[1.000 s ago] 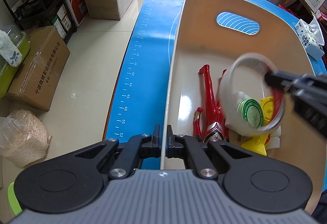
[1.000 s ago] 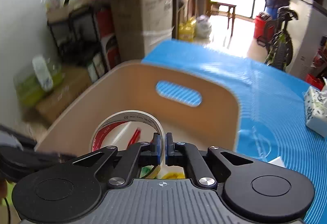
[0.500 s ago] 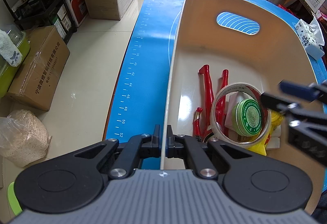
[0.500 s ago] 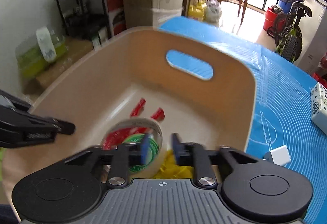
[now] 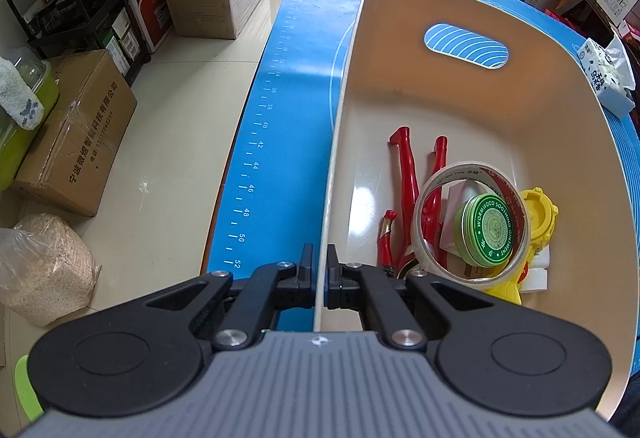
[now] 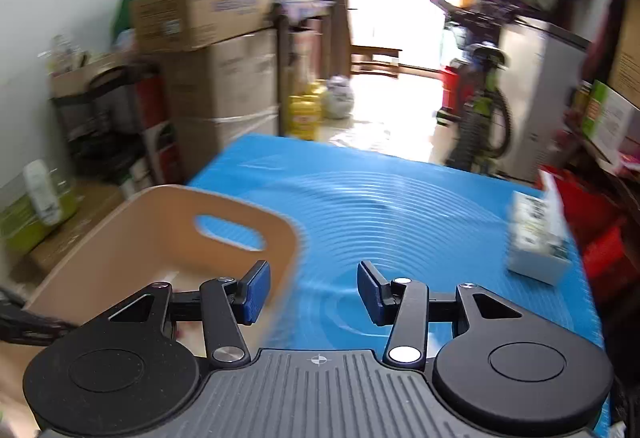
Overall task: Organize rigid objects
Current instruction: 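Carry the tape roll into the basket and open the right tool, then grasp the white charger on the mat with the right tool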
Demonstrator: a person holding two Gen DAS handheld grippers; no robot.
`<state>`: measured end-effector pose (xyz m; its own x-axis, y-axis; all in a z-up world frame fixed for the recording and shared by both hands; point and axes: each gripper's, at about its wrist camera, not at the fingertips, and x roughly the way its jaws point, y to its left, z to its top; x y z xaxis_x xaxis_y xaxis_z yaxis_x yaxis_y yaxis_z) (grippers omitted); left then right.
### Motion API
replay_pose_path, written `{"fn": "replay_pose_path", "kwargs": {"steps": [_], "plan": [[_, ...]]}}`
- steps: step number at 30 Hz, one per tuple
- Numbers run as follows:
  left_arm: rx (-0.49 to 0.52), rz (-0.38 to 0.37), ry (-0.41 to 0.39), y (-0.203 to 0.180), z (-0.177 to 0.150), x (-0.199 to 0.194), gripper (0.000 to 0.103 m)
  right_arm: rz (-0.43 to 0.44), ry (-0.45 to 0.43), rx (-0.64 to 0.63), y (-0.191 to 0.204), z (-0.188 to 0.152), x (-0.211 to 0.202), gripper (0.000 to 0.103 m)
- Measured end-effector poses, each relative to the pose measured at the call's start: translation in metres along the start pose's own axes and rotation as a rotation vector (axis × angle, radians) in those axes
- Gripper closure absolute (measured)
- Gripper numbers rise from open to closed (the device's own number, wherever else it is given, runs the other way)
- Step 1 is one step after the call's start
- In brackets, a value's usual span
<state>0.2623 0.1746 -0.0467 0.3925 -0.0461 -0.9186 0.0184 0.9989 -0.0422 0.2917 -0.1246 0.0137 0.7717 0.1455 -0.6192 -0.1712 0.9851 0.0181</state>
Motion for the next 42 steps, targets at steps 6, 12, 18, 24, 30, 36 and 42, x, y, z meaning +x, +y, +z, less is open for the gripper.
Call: {"fn": "replay_pose_path", "kwargs": {"steps": [6,12,18,24,30,36,42], "plan": [[0.0,0.0,0.0,0.0,0.0,0.0,0.098,-0.076,0.041,-0.043,-0.033,-0.018,0.026,0.038],[-0.001,-0.002,0.0,0.0,0.0,0.0,0.098,-0.072,0.13,-0.074,-0.038,-0.043,0.068,0.033],[-0.001,-0.001,0.0,-0.001,0.0,0.0,0.098,-0.058,0.193,-0.054,-0.047,-0.061,0.101,0.027],[-0.001,0.001,0.0,-0.001,0.0,0.0,0.098,-0.075,0.215,-0.035,-0.058,-0.067,0.119,0.026],[-0.001,0.0,0.0,-0.001,0.0,0.0,0.098,-0.051,0.218,0.016,-0.065,-0.077,0.127,0.026],[-0.001,0.001,0.001,-0.001,0.0,0.0,0.098,-0.046,0.217,0.0,-0.059,-0.078,0.127,0.036],[0.0,0.001,0.001,-0.001,0.0,0.0,0.098,-0.043,0.193,-0.012,-0.057,-0.08,0.118,0.036]]}}
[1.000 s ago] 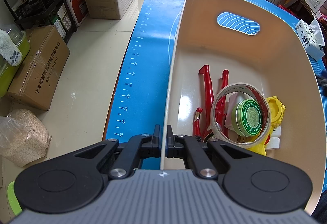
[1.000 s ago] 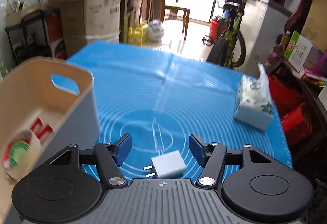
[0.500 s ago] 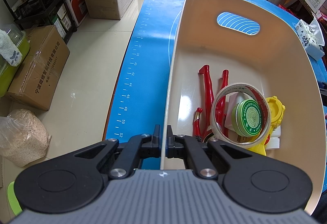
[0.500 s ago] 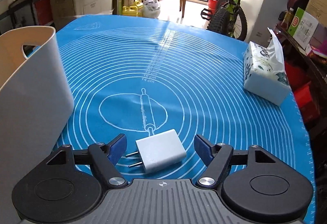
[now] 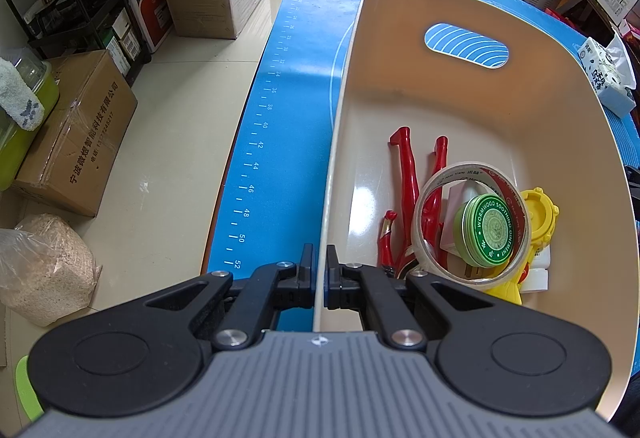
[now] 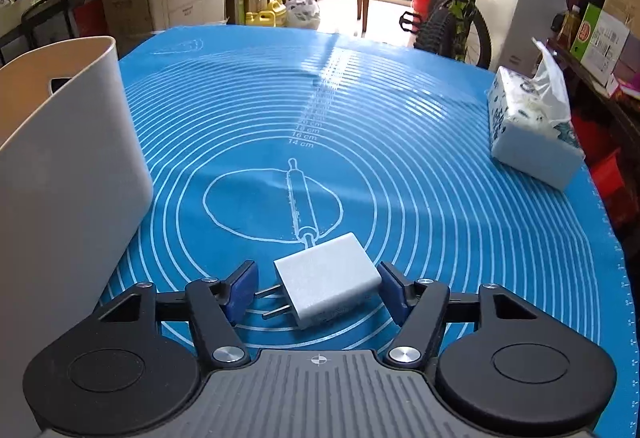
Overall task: Organize rigid objects
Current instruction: 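Grasp the white charger on the mat with the right tool, then place the white charger onto the tape roll in the basket and release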
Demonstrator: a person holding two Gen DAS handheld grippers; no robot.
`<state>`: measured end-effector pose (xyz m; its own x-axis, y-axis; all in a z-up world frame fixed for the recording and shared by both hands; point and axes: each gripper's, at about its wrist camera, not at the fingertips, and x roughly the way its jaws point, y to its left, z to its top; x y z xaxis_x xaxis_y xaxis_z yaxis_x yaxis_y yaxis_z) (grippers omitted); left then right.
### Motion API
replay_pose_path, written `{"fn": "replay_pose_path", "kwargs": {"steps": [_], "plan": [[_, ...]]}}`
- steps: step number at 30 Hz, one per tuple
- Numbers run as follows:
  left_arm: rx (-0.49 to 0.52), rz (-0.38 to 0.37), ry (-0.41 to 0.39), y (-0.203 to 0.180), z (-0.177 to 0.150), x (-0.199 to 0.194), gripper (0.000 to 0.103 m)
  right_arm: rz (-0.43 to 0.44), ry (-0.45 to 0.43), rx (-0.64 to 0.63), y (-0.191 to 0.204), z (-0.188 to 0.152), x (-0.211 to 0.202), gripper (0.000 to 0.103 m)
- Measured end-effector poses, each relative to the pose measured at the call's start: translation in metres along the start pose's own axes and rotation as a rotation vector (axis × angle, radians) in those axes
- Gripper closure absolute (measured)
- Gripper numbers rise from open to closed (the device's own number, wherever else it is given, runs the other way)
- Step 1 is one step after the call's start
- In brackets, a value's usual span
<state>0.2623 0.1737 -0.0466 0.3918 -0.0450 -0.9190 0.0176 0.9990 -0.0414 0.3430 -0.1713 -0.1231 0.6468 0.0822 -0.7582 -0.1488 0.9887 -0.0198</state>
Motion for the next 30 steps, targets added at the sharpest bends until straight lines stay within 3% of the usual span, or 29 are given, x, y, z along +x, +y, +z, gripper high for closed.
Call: {"fn": "replay_pose_path", "kwargs": {"steps": [15,24,30], "plan": [[0.0,0.001,0.001,0.0,0.0,0.0,0.098,0.005,-0.167,0.032,0.019,0.033,-0.076,0.036],[0.0,0.0,0.0,0.001,0.0,0.0,0.098,0.124,-0.272,-0.034,0.075,0.06,-0.116,0.036],[0.0,0.001,0.0,0.001,0.0,0.0,0.098,0.219,-0.233,-0.109,0.126,0.066,-0.116,0.036]]}}
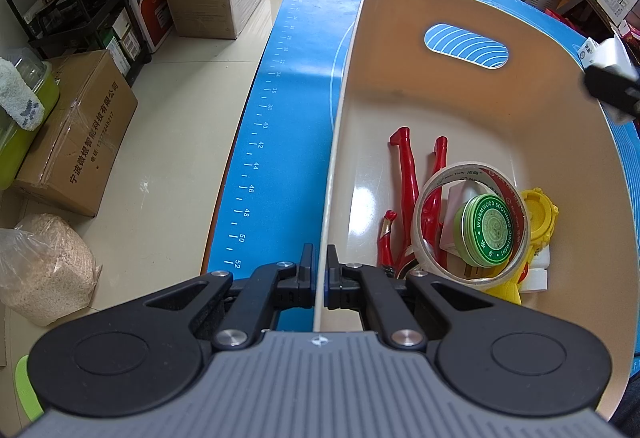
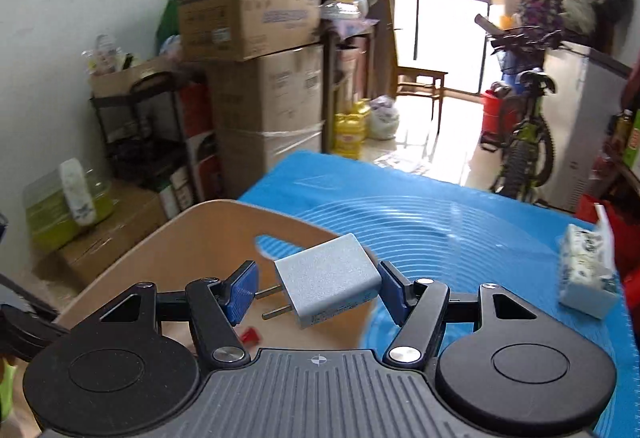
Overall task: Organize rigid objects
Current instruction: 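Place the white charger onto the tape roll in the basket and release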
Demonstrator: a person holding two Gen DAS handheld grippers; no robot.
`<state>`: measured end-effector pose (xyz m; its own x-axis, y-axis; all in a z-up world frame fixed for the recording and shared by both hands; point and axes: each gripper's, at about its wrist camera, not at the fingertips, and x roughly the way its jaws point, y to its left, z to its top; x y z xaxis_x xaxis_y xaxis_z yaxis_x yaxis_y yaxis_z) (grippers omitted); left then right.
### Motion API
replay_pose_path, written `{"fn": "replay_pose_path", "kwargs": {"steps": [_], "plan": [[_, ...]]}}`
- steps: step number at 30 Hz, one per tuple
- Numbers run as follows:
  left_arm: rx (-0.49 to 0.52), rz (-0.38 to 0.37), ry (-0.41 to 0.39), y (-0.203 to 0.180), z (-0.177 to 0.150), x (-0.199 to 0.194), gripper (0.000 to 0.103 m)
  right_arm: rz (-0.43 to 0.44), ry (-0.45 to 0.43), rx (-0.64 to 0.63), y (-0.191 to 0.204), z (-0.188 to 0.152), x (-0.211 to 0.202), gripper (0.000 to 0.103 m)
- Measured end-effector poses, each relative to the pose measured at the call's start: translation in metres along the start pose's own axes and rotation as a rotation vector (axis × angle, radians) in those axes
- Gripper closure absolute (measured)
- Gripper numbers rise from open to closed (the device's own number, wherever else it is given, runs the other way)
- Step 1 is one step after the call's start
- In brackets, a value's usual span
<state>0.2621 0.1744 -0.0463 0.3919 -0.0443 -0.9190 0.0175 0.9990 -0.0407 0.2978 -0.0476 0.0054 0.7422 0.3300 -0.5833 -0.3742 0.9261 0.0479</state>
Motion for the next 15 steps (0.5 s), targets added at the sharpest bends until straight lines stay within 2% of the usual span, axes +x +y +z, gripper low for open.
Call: {"fn": "replay_pose_path", "kwargs": {"steps": [7,15], "plan": [[0.0,-0.001,-0.001,0.0,0.0,0.0,0.098,0.067,0.148,-0.082,0.043,-0.011,0.03,0.036],[-0.001,-0.002,-0.002,0.001,0.001,-0.001,0.099,0.069,0.307,-0.161,0.07,-0.031,0.054,0.036]]}}
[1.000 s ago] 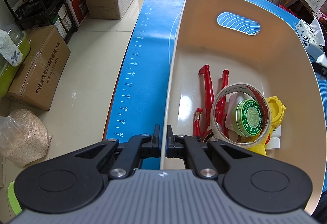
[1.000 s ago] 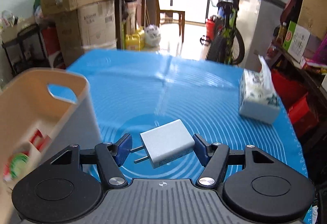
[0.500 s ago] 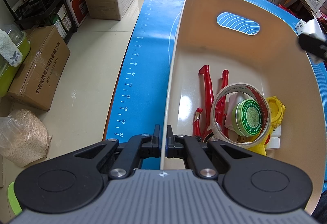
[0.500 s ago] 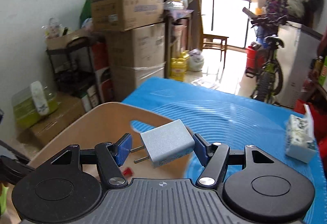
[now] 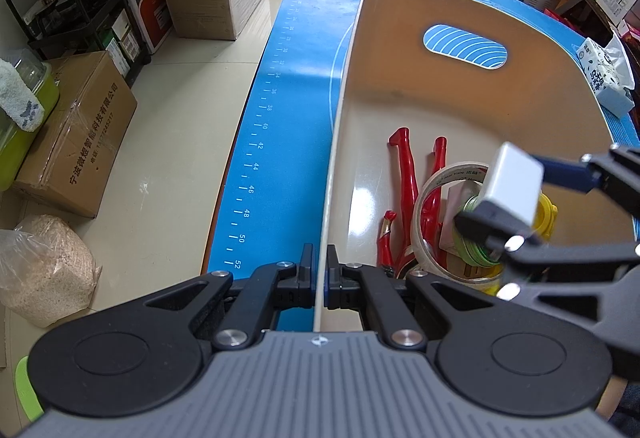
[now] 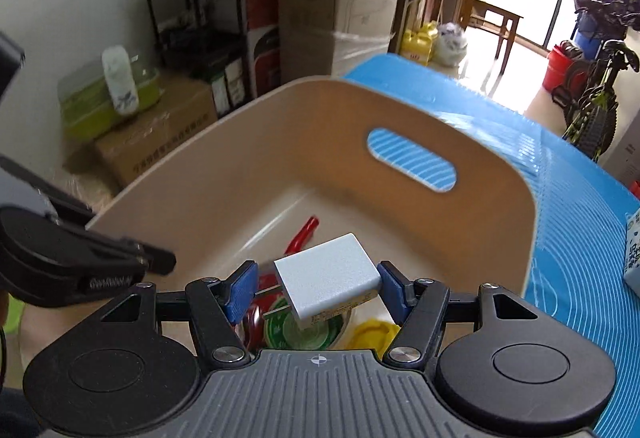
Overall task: Organize rigid objects
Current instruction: 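Place the white charger onto the tape roll in the basket and release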
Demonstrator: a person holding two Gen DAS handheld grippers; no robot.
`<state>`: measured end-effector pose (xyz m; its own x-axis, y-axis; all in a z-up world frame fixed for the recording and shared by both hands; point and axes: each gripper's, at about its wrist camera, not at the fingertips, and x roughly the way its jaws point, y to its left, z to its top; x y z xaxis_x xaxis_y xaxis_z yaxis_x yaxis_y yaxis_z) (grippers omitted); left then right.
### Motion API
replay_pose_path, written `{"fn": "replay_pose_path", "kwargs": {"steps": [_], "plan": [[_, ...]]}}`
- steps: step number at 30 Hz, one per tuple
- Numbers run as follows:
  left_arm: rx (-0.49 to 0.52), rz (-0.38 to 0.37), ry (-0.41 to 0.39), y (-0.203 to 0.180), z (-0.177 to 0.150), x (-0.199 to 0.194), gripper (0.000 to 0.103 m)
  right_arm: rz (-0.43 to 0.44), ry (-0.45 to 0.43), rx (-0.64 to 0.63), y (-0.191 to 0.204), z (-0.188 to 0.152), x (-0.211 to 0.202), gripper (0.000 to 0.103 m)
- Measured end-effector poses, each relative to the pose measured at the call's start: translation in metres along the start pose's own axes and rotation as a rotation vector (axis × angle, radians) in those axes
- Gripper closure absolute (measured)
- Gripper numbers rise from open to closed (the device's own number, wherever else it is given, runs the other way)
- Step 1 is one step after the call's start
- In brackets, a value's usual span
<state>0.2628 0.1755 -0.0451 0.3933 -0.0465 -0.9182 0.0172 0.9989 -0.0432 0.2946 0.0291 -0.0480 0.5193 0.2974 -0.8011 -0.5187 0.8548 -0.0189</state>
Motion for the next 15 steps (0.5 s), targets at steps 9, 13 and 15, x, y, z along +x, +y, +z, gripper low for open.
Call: {"fn": "replay_pose_path", "kwargs": {"steps": [9,13,15], "plan": [[0.002,0.003,0.0,-0.001,0.001,0.0,0.099,-0.041,0.072,-0.058,0.012,0.003,0.008,0.033],[0.002,0.002,0.0,-0.001,0.001,0.0,0.099,-0.031,0.064,-0.046,0.007,0.0,0.005,0.03],[0.003,0.003,-0.001,-0.001,0.001,0.0,0.099,-0.025,0.043,-0.042,0.003,-0.002,0.002,0.03]]}}
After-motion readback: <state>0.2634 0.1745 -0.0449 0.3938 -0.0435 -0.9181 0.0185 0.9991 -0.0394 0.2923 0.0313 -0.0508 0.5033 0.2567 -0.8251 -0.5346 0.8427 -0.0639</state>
